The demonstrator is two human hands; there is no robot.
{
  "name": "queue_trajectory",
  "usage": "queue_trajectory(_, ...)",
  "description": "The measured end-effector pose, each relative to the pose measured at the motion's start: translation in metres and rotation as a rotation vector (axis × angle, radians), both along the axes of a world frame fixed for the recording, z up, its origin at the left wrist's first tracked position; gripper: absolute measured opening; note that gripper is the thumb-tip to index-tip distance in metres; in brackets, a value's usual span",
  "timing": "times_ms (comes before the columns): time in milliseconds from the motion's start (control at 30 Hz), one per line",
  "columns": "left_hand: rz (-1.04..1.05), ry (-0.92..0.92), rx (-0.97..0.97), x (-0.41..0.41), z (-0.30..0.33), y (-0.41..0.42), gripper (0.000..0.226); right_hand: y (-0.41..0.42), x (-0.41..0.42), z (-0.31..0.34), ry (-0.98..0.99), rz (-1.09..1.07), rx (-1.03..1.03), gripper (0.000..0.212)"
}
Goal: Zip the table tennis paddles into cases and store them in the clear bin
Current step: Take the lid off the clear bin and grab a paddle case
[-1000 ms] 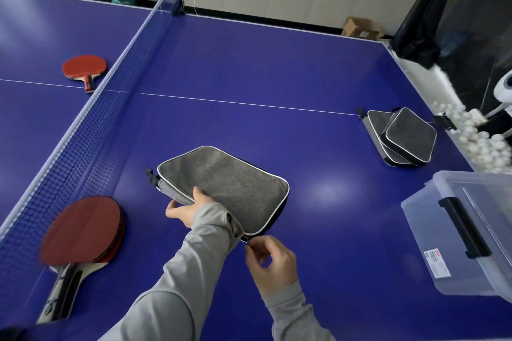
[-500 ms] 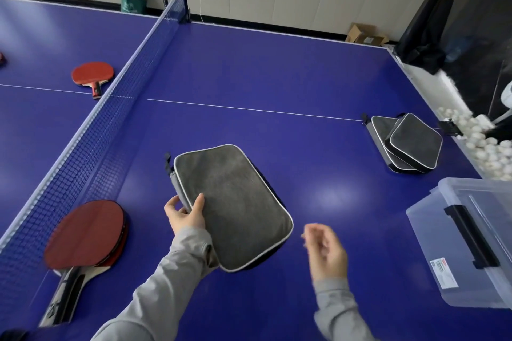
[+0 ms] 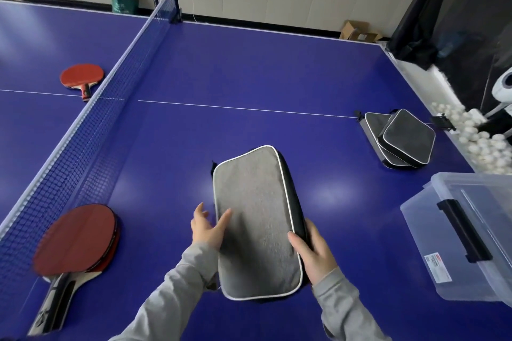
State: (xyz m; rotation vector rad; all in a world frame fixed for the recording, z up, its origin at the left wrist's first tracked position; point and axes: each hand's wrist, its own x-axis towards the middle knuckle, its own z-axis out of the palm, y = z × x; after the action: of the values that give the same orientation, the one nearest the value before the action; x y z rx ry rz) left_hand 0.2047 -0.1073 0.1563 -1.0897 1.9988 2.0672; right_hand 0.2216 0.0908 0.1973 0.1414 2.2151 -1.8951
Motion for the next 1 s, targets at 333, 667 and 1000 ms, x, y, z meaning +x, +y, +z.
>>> queue_trajectory(333,-0.280,0.037,0.297,0.003,0.042,0.055,0.062,-0.015,0.025,-0.011,0.178,0.156,0.459,0.033)
queue_trajectory(667,-0.274,0.113,0.123,0.006,0.034,0.045,0.050,-0.023,0.027,-0.016,0.209,0.185,0.436,0.034)
queue_trajectory(1000,-0.199,0.119,0.014,0.006,0.014,0.010,0.038,-0.005,0.014,-0.024,0.212,0.101,0.415,0.027)
